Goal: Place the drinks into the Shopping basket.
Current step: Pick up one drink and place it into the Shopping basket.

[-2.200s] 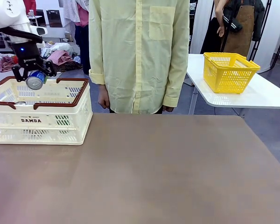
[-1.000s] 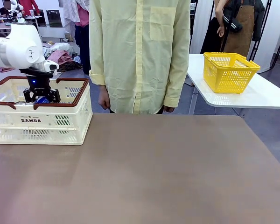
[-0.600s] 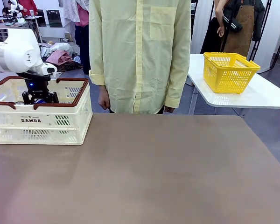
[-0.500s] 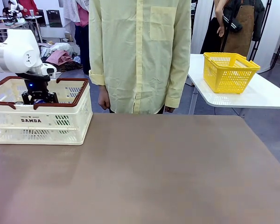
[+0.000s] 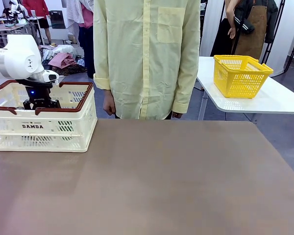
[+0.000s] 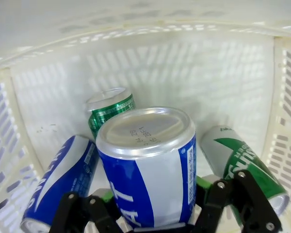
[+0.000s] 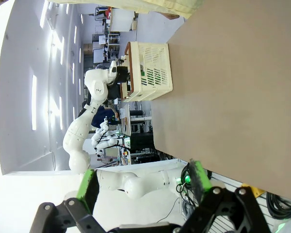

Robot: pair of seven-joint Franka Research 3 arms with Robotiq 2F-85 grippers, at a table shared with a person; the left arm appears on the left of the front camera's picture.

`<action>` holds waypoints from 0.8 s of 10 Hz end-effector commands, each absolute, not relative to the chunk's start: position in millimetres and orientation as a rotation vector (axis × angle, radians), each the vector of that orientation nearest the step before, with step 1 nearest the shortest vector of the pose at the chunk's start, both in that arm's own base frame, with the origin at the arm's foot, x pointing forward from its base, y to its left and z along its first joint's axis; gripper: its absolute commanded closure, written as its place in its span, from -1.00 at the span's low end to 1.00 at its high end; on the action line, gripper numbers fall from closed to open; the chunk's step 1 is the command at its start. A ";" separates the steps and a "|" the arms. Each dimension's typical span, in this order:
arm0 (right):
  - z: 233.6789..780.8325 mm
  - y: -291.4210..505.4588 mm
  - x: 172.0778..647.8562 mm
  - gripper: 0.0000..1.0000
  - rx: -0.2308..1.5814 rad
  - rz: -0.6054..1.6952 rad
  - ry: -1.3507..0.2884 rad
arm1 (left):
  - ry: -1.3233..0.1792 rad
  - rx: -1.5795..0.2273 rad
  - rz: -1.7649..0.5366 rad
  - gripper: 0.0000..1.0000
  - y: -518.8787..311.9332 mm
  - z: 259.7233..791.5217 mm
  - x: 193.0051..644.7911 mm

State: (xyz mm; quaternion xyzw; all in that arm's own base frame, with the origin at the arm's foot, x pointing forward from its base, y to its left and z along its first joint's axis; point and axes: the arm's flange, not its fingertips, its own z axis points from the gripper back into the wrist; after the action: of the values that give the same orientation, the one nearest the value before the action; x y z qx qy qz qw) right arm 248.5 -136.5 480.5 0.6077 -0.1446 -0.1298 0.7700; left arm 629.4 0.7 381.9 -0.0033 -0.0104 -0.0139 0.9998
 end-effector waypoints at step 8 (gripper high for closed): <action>484.8 -135.2 249.8 -1.00 1.337 -0.292 -0.316 | -0.005 -0.031 -0.070 -1.00 5.6 386.6 631.6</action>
State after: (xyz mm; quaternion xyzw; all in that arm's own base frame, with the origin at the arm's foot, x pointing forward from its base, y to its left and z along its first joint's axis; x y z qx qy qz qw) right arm 248.5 -136.5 480.5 0.6077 -0.1446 -0.1298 0.7700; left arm 630.3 1.3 384.8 -0.0036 -0.0056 -0.0226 0.9997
